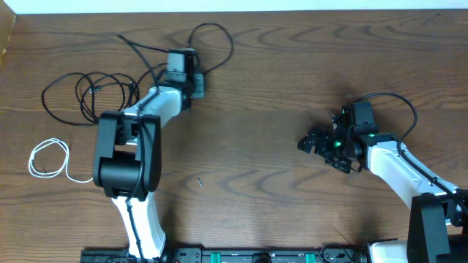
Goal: Untangle cables
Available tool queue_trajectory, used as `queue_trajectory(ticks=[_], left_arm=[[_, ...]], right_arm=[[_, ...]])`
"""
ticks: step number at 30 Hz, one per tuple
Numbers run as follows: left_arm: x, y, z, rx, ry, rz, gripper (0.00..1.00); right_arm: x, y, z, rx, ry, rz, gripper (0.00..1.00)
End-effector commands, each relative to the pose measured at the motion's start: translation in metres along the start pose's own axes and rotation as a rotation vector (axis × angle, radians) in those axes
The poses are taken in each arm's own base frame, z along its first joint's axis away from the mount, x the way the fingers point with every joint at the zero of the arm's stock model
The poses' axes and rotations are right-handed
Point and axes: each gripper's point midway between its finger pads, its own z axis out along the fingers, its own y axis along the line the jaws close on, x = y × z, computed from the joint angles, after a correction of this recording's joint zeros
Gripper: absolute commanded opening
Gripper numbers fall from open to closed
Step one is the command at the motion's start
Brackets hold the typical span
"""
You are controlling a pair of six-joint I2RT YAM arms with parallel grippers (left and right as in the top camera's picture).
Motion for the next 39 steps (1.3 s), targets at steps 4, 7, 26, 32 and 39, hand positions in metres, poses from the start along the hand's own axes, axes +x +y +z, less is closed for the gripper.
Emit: queue_trajectory(ticks=[4, 7, 26, 32, 39], left_arm=[[0.018, -0.017, 0.005, 0.089, 0.063, -0.174, 0.08], [0.016, -0.017, 0.006, 0.063, 0.058, -0.390, 0.07], [-0.019, -0.013, 0.005, 0.091, -0.073, -1.077, 0.58], [-0.058, -0.054, -0.011, 0.353, -0.140, -0.726, 0.66], [-0.069, -0.083, -0.039, 0.509, -0.134, -0.540, 0.66]], right_arm=[[0.023, -0.051, 0.022, 0.182, 0.052, 0.045, 0.99], [0.024, -0.051, 0.022, 0.184, 0.055, 0.046, 0.99], [0.042, -0.034, 0.030, 0.184, 0.090, -0.041, 0.99], [0.039, -0.030, 0.032, 0.169, 0.075, -0.055, 0.99], [0.039, -0.029, 0.032, 0.168, 0.073, -0.057, 0.99]])
